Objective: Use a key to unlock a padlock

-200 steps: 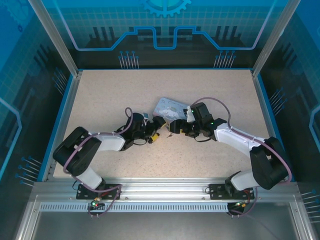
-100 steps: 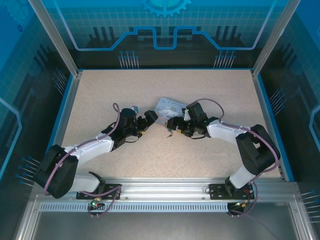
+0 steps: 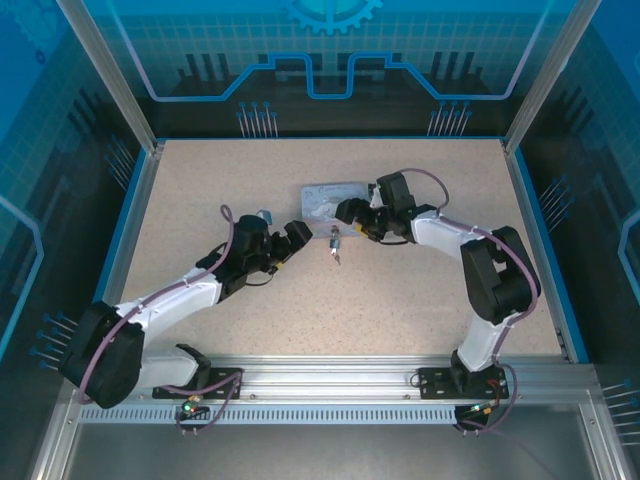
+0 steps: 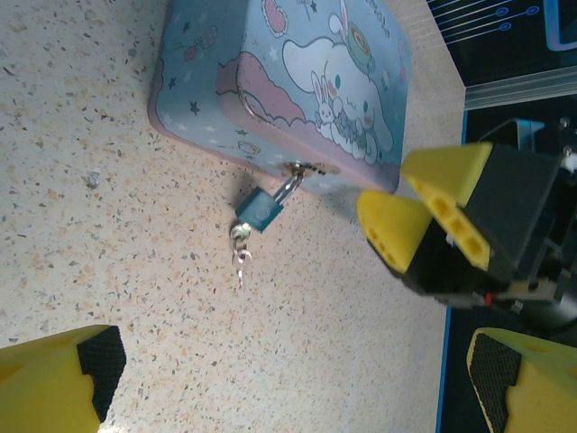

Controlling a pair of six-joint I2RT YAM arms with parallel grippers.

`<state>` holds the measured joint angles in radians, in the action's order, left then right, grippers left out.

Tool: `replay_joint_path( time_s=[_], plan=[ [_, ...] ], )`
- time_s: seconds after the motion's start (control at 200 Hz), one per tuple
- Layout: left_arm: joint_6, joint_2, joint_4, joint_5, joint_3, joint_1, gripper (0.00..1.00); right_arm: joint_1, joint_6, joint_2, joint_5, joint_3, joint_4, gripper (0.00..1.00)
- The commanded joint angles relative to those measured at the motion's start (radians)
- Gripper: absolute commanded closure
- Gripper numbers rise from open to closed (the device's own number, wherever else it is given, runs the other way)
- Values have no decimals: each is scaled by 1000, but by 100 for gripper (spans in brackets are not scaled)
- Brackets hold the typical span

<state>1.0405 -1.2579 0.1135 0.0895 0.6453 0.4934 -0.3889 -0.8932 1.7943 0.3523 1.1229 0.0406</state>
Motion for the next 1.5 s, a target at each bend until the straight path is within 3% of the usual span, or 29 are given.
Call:
replay_joint_path(
  time_s=[0.0, 0.14, 0.345, 0.65, 0.895, 1.051, 1.496],
  plan=[
    [-26, 26, -31, -20, 9, -9, 1, 24, 21, 51, 37, 70, 21, 22],
    [-26, 26, -33, -22, 6, -9, 1, 29, 34, 34, 54, 49, 3, 23],
    [-38, 26, -28, -31, -6, -10, 1, 23, 55, -125, 12, -153, -53, 23],
    [-110, -3, -71, -46, 47, -10, 1, 21, 150, -273, -101, -224, 73, 22],
    [-201, -25, -147, -91, 124, -10, 1, 15, 142, -285, -147, -230, 102, 23],
    [-248, -75, -173, -108, 184, -14, 1, 11, 117, -252, -108, -223, 97, 26],
    [-346, -307, -235, -90, 454, -93, 1, -11, 126, -214, -88, -265, 31, 17]
  ],
)
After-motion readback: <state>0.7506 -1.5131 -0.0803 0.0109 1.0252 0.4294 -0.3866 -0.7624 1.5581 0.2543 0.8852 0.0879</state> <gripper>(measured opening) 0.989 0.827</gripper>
